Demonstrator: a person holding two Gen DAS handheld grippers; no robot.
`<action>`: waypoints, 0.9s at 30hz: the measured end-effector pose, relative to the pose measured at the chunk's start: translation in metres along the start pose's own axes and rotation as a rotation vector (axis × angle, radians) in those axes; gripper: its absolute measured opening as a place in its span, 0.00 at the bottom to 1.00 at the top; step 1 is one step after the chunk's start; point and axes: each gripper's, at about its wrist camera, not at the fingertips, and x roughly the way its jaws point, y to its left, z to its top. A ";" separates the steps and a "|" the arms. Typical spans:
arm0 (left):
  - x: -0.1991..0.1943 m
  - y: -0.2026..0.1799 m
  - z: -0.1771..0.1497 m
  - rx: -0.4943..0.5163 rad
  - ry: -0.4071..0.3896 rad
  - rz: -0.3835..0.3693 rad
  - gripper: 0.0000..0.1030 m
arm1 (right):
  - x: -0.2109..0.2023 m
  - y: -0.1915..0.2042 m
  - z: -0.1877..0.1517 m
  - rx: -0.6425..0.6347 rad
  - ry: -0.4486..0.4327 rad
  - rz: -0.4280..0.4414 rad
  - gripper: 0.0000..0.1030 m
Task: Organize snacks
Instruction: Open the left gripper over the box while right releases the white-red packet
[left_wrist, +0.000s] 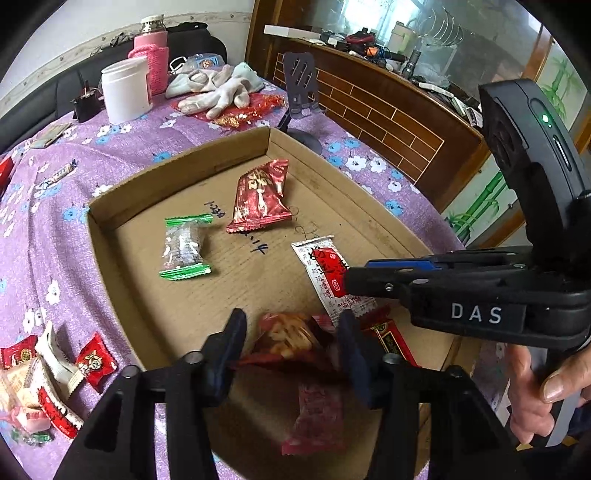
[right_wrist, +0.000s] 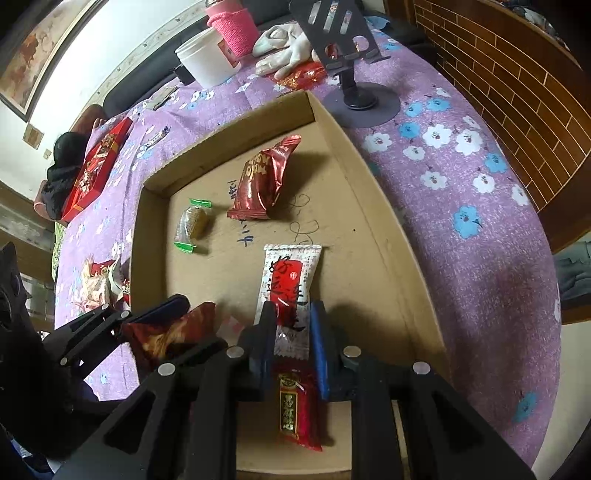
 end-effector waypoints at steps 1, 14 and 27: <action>-0.003 0.000 0.000 0.003 -0.005 0.003 0.54 | -0.003 0.000 -0.001 0.003 -0.005 -0.002 0.18; -0.047 0.002 -0.011 0.064 -0.088 0.066 0.54 | -0.036 0.034 -0.018 -0.004 -0.057 0.015 0.32; -0.088 0.040 -0.033 0.021 -0.138 0.110 0.54 | -0.033 0.093 -0.029 -0.066 -0.050 0.044 0.32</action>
